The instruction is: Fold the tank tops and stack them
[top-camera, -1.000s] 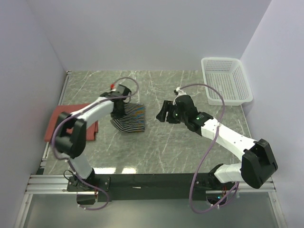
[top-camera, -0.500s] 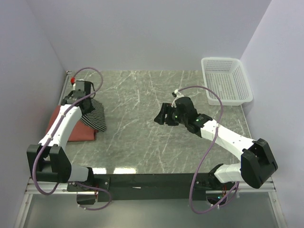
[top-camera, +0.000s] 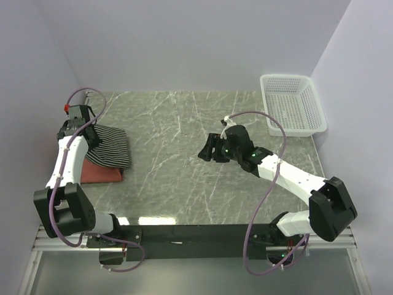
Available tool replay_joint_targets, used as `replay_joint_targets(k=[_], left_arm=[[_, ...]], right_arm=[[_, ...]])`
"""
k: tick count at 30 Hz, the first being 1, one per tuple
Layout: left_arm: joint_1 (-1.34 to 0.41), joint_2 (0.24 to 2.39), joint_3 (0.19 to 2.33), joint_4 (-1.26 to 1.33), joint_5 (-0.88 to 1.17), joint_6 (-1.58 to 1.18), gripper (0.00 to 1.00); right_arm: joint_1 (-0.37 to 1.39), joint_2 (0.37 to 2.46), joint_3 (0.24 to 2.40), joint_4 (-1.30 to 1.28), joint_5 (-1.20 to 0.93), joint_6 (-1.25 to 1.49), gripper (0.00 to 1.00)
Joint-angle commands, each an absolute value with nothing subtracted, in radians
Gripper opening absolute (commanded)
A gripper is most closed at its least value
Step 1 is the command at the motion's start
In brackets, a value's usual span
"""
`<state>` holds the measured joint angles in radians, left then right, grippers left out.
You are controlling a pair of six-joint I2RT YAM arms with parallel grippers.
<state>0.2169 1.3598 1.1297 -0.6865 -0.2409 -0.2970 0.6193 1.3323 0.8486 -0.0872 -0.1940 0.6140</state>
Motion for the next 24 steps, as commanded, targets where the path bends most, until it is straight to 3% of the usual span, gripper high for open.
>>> replay_joint_targets(k=[1, 9, 12, 13, 14, 18, 24], left_arm=[[0.238, 1.397, 1.134, -0.612, -0.247, -0.304, 0.00], [0.299, 1.552, 1.181, -0.652, -0.296, -0.390, 0.02], [0.318, 1.581, 1.210, -0.649, -0.333, -0.432, 0.38], [0.321, 1.586, 1.218, -0.652, -0.342, -0.448, 0.77], [0.322, 1.585, 1.229, -0.653, -0.365, -0.454, 0.97], [0.321, 1.543, 1.282, -0.660, -0.420, -0.534, 0.99], [0.229, 1.431, 1.296, -0.629, -0.244, -0.577, 0.99]], right_arm=[[0.620, 1.347, 0.836, -0.040, -0.199, 0.620, 0.70], [0.621, 1.373, 0.831, -0.026, -0.204, 0.621, 0.70], [0.621, 1.373, 0.827, -0.031, -0.195, 0.617, 0.70], [0.621, 1.370, 0.825, -0.031, -0.190, 0.615, 0.70], [0.620, 1.365, 0.822, -0.032, -0.183, 0.611, 0.71], [0.620, 1.347, 0.821, -0.051, -0.163, 0.606, 0.71], [0.620, 1.272, 0.834, -0.101, -0.072, 0.607, 0.75]])
